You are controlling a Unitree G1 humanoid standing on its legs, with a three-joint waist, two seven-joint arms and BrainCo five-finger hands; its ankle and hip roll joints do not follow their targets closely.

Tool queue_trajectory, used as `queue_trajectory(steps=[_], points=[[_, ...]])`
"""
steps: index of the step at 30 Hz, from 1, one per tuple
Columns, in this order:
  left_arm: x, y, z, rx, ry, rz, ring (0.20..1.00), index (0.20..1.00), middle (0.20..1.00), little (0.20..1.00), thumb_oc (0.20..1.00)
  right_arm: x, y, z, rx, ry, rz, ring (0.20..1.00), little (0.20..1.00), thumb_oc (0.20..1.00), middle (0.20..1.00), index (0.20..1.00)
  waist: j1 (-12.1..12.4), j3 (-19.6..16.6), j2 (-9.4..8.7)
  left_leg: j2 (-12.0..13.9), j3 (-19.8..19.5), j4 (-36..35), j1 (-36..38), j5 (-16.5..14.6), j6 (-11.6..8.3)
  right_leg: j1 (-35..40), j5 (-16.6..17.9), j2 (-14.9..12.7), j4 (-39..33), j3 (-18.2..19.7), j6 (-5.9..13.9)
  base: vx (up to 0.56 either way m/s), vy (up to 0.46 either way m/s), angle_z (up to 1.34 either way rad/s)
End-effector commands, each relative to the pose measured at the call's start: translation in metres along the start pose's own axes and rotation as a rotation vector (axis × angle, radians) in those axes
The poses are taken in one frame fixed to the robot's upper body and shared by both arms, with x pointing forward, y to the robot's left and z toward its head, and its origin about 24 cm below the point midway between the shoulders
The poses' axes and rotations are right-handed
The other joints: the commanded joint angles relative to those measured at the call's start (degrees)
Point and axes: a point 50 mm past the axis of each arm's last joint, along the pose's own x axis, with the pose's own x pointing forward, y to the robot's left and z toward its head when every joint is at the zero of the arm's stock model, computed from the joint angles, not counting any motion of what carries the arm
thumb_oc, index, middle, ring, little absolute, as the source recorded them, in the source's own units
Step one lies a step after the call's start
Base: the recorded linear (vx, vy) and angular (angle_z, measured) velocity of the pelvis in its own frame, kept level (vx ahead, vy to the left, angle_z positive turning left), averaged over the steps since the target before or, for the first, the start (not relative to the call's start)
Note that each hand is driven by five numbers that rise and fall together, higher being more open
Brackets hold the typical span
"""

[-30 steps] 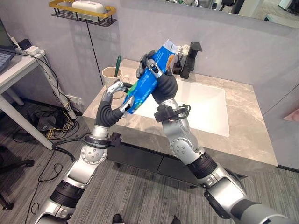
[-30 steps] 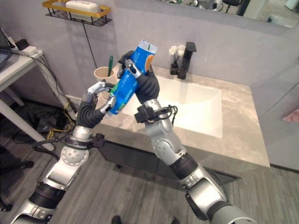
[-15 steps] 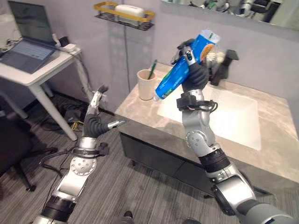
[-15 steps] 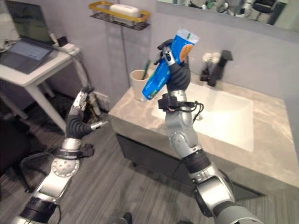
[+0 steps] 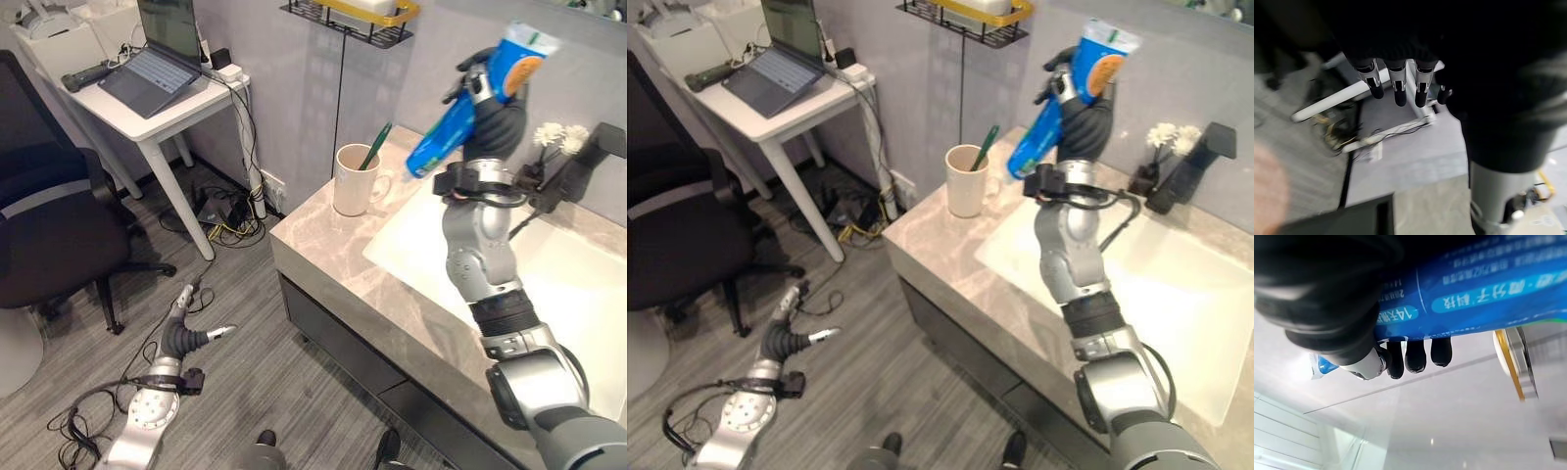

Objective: Put brush and paste in cup on sink, flatten towel.

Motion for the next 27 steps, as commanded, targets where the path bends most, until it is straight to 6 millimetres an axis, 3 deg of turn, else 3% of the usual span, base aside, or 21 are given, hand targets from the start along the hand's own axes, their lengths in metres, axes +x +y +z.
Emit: queue_trajectory(steps=[1,9,16,27], points=[[0.01,0.01,0.023,0.033,-0.111,-0.031,1.0,1.0,1.0,1.0,1.0,0.034,0.029,0.053,0.023,-0.274,0.08,0.2,0.2,0.2,0.2,0.2,1.71,-2.72,-2.69,-8.02,-0.16,-1.26,2.7,-1.62,6.18,-4.55,3.64,-4.74,6.76,2.46,6.22,0.04,-0.122,0.02],[0.013,0.003,0.022,0.037,-0.1,-0.074,1.0,1.0,1.0,1.0,1.0,0.054,0.053,0.072,-0.021,-0.353,0.11,0.2,0.2,0.2,0.2,0.2,2.77,-3.27,-3.04,-6.11,-0.34,-2.79,1.17,-0.24,4.63,-2.95,2.77,-2.54,2.84,0.93,5.64,0.05,-0.094,0.09],[0.013,0.002,0.02,0.029,-0.089,-0.077,1.0,1.0,1.0,1.0,1.0,0.058,0.059,0.075,-0.024,-0.361,0.118,0.2,0.2,0.2,0.2,0.2,3.18,-3.34,-2.98,-5.49,-0.48,-4.08,0.42,0.8,3.91,-2.35,2.74,-2.0,0.82,-0.07,5.42,0.02,-0.035,0.04],[0.014,-0.006,0.016,0.004,-0.065,-0.08,1.0,1.0,1.0,1.0,1.0,0.043,0.061,0.038,0.051,-0.217,0.103,0.2,0.2,0.2,0.2,0.2,2.98,-3.02,-3.31,-4.97,-0.33,-5.38,1.18,1.18,3.77,-1.48,2.32,-1.49,0.4,-0.04,5.05,0.0,-0.009,0.05]])
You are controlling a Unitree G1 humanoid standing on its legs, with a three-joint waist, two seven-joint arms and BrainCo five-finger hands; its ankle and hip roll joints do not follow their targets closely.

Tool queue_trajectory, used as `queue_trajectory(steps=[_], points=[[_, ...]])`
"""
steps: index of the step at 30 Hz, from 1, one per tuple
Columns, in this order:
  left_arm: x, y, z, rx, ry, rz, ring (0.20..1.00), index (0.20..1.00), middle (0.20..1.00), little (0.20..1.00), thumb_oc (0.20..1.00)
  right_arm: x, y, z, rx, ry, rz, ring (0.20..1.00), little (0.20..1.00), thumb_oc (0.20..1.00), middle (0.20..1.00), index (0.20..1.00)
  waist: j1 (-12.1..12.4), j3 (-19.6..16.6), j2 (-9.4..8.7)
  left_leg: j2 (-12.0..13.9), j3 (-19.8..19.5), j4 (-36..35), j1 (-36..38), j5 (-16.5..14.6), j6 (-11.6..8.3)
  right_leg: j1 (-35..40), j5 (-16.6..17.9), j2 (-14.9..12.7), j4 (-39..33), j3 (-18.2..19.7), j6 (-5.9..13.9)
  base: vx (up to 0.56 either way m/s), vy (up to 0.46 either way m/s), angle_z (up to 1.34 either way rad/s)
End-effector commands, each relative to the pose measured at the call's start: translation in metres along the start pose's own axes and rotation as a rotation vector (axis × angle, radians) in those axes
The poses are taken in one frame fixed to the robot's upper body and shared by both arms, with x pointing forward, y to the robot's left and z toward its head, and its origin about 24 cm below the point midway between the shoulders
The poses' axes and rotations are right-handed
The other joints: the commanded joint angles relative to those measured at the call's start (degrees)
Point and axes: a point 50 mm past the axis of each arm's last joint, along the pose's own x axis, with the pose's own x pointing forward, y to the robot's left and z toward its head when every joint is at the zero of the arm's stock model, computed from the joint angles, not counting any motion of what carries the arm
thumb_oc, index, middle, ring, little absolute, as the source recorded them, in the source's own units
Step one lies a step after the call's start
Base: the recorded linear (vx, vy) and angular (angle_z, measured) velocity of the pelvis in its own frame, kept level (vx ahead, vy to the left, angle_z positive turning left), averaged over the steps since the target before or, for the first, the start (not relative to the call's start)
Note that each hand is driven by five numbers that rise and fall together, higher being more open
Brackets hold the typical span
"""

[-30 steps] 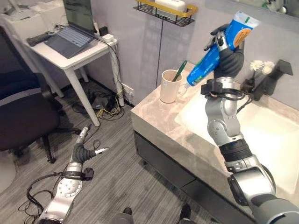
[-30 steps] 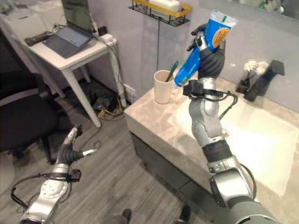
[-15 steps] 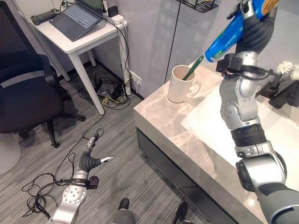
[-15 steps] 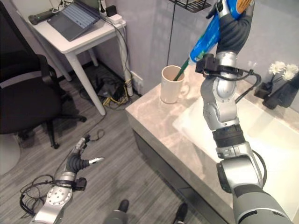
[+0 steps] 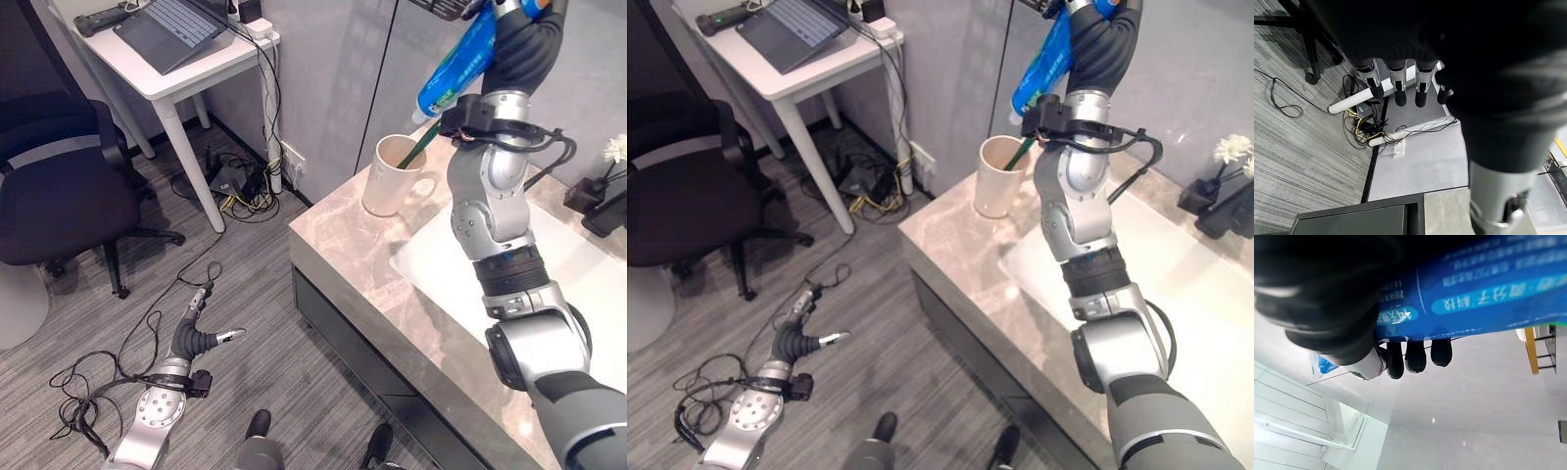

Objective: Put brush and paste in cup on sink, flatten towel.

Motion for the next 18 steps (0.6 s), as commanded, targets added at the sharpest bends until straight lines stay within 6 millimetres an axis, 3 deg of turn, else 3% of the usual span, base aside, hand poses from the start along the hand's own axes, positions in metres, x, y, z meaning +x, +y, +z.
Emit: queue_trajectory(steps=[1,18], points=[[0.006,-0.001,0.012,0.016,-0.071,-0.037,1.0,1.0,1.0,1.0,1.0,0.011,0.009,0.015,0.034,-0.084,0.044,0.2,0.2,0.2,0.2,0.2,1.5,-2.23,-1.79,-4.5,2.51,-4.32,4.98,1.05,5.47,-0.51,1.79,-1.0,2.96,2.35,4.67,0.0,0.0,0.0],[0.003,-0.002,0.007,0.034,-0.049,-0.049,1.0,1.0,1.0,1.0,1.0,-0.006,0.01,-0.019,-0.031,0.065,0.076,0.2,0.2,0.2,0.2,0.2,1.38,-1.2,-2.0,-4.89,3.24,-4.62,5.22,0.86,6.1,-1.02,2.56,-1.41,3.21,3.06,5.01,0.0,0.0,0.0]])
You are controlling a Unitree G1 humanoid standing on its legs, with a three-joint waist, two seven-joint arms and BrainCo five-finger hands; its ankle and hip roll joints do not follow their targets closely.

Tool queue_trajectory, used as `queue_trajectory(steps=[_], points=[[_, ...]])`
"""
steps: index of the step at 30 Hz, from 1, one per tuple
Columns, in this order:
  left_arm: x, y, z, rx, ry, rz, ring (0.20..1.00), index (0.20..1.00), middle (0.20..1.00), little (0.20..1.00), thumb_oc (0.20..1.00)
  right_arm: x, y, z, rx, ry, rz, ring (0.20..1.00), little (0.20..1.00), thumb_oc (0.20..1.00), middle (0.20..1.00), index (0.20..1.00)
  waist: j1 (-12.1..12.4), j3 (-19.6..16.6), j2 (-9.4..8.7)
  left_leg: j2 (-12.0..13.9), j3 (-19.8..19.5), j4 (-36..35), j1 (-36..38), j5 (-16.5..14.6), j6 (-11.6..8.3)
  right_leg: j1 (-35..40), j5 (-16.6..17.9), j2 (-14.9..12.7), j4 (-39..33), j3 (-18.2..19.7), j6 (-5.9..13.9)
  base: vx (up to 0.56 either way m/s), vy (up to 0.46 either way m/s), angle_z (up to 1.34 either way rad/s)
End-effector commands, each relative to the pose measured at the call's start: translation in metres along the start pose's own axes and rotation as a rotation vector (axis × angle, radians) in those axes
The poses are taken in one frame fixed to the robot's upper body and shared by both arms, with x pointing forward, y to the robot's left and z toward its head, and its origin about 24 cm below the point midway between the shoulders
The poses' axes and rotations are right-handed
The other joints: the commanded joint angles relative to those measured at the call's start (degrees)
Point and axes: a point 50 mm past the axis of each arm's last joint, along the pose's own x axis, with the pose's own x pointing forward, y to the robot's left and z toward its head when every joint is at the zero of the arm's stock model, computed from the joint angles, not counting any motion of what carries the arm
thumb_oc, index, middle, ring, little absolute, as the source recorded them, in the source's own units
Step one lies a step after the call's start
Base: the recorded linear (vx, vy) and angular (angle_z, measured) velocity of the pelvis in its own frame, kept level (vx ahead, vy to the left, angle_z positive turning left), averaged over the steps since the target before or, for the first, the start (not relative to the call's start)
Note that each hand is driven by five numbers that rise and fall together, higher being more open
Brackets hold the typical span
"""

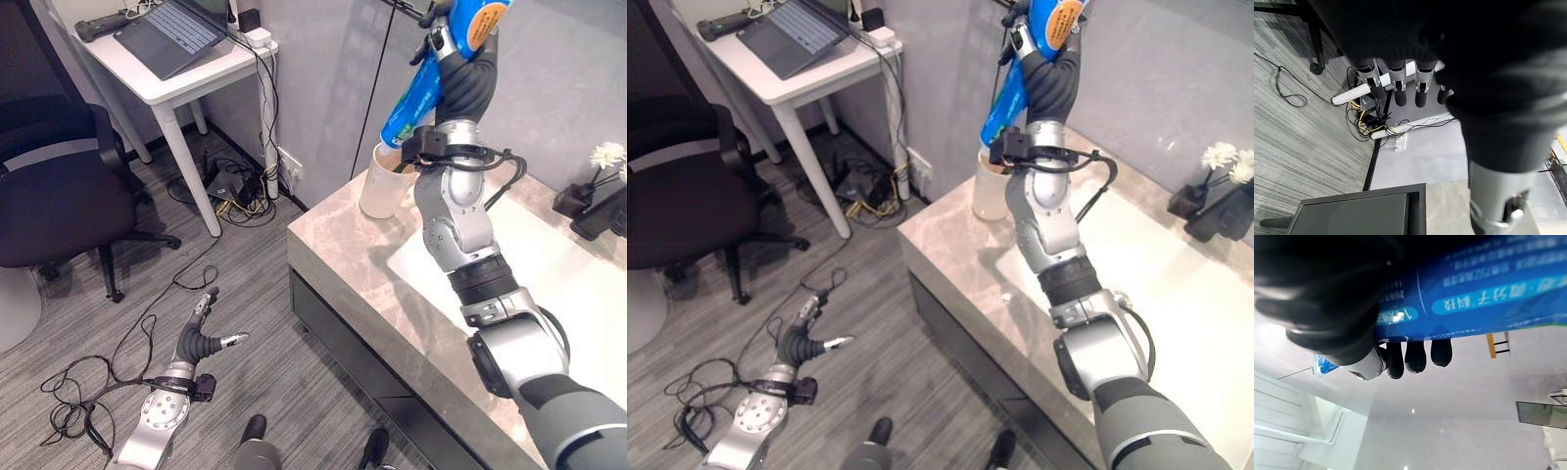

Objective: Put brush and paste in cup on sink, flatten towel.

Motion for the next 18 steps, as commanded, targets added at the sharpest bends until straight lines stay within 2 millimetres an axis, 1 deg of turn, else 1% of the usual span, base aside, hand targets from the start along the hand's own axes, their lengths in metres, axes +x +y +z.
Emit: queue_trajectory(steps=[1,10,18], points=[[0.0052,0.0053,0.0141,0.033,-0.084,-0.019,1.0,1.0,1.0,1.0,1.0,0.011,0.0006,0.021,-0.018,-0.095,0.049,0.2,0.2,0.2,0.2,0.2,1.49,-0.23,-1.08,-4.89,2.95,-4.66,5.03,0.81,6.16,-1.07,2.49,-1.42,3.24,2.79,5.07,0.0,0.0,0.0],[0.0059,0.004,0.0122,0.037,-0.076,-0.022,1.0,1.0,1.0,1.0,1.0,0.0091,-0.0042,0.0172,-0.044,-0.082,0.039,0.2,0.2,0.2,0.2,0.2,1.57,-0.04,-1.41,-4.84,2.88,-4.68,4.98,0.7,6.18,-1.11,2.22,-1.23,3.18,2.76,5.05,0.0,0.0,0.0],[0.0083,0.0013,0.0141,0.042,-0.086,-0.033,1.0,1.0,1.0,1.0,1.0,0.011,-0.0025,0.0217,-0.064,-0.104,0.049,0.2,0.2,0.2,0.2,0.2,1.71,-0.03,-1.91,-4.75,3.1,-4.59,4.73,0.6,6.12,-1.04,2.01,-1.08,2.98,2.71,4.94,0.0,0.0,0.0]])
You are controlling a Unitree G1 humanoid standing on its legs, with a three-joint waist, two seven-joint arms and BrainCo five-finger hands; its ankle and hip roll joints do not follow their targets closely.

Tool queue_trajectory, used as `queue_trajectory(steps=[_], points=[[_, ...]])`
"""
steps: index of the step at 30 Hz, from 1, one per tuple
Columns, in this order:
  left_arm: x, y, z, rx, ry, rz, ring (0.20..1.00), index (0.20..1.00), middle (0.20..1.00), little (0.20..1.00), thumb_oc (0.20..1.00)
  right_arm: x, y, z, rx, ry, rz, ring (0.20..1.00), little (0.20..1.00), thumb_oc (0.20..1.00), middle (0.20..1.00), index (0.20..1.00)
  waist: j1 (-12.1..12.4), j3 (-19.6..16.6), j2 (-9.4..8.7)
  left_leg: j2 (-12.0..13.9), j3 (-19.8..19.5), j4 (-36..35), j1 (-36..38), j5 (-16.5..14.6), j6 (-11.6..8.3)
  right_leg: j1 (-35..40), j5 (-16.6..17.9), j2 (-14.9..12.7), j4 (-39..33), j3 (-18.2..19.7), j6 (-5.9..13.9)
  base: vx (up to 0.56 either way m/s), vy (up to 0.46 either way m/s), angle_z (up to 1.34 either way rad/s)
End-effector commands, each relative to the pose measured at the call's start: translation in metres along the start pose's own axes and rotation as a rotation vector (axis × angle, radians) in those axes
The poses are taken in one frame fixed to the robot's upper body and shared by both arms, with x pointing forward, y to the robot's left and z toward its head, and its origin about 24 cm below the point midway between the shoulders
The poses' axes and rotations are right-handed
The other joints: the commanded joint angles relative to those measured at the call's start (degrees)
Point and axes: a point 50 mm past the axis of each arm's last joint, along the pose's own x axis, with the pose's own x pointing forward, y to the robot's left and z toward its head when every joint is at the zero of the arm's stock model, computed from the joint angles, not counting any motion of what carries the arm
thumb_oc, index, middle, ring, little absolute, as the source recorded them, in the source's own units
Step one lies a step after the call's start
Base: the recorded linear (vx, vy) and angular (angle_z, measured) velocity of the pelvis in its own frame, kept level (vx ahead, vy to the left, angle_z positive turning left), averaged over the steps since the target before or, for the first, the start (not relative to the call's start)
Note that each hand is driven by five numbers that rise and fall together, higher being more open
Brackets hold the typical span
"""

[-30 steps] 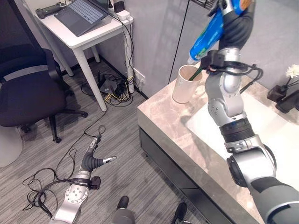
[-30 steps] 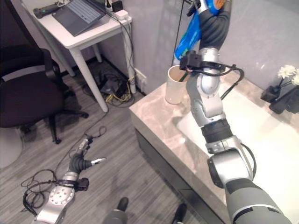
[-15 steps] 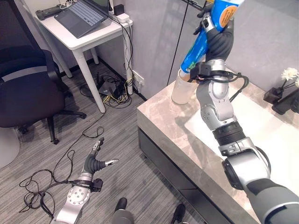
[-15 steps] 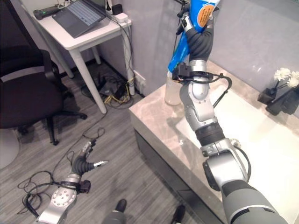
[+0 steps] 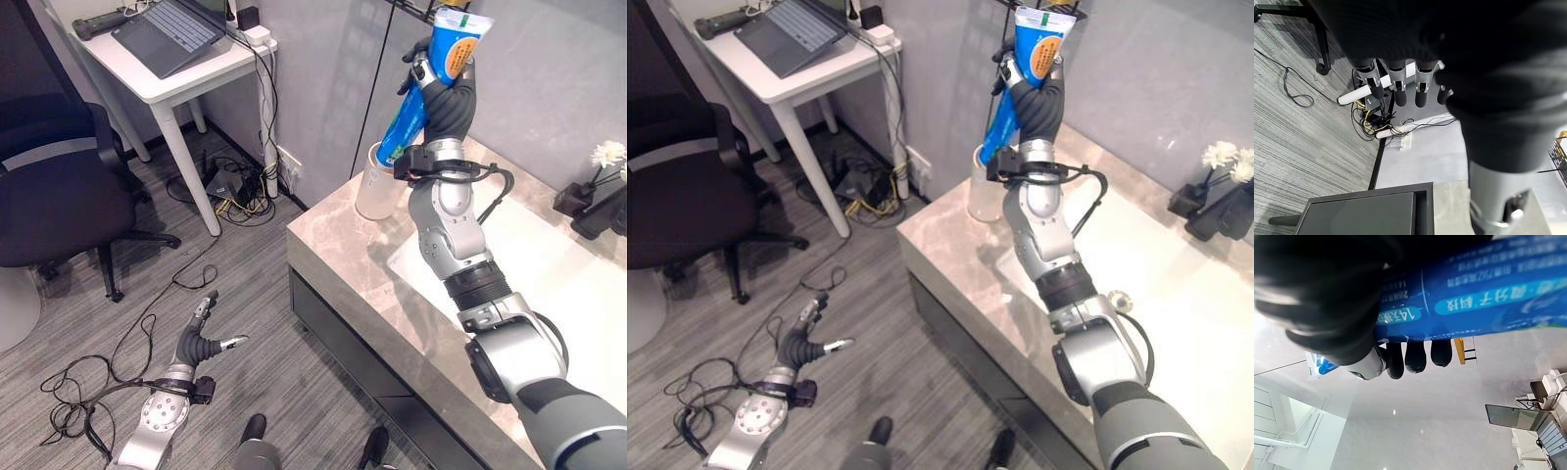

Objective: Put brush and paste in cup on sink, flatten towel.

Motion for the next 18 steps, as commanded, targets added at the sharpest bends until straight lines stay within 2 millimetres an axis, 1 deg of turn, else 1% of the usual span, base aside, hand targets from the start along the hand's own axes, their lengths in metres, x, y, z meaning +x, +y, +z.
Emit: queue_trajectory(steps=[1,7,17,18], points=[[0.008,0.002,0.017,0.039,-0.098,-0.029,1.0,1.0,1.0,1.0,1.0,0.017,0.002,0.039,-0.034,-0.173,0.041,0.2,0.2,0.2,0.2,0.2,1.84,-0.06,-1.91,-4.76,3.02,-4.45,4.96,0.57,6.12,-0.62,2.0,-1.05,2.94,2.7,4.95,0.0,0.0,0.0],[0.01,0.001,0.018,0.038,-0.101,-0.028,1.0,1.0,1.0,1.0,1.0,0.013,0.004,0.036,-0.085,-0.173,0.054,0.2,0.2,0.2,0.2,0.2,1.92,0.25,-2.04,-4.67,3.05,-4.42,4.52,0.64,6.06,-0.97,2.17,-0.97,2.82,2.57,5.01,0.0,0.001,-0.01],[0.011,0.0,0.019,0.051,-0.108,-0.033,1.0,1.0,1.0,1.0,1.0,0.014,0.001,0.026,-0.11,-0.131,0.032,0.2,0.2,0.2,0.2,0.2,2.21,0.18,-2.31,-4.8,3.0,-4.25,4.51,0.34,6.1,-0.58,1.91,-0.84,2.41,2.68,4.94,0.0,0.0,0.0],[0.011,0.0,0.019,0.051,-0.109,-0.033,1.0,1.0,1.0,1.0,1.0,0.014,0.0,0.025,-0.109,-0.127,0.03,0.263,0.263,0.263,0.263,0.263,2.22,0.13,-2.35,-4.8,3.02,-4.25,4.56,0.33,6.11,-0.51,1.9,-0.8,2.39,2.67,4.93,0.0,0.0,0.0]])
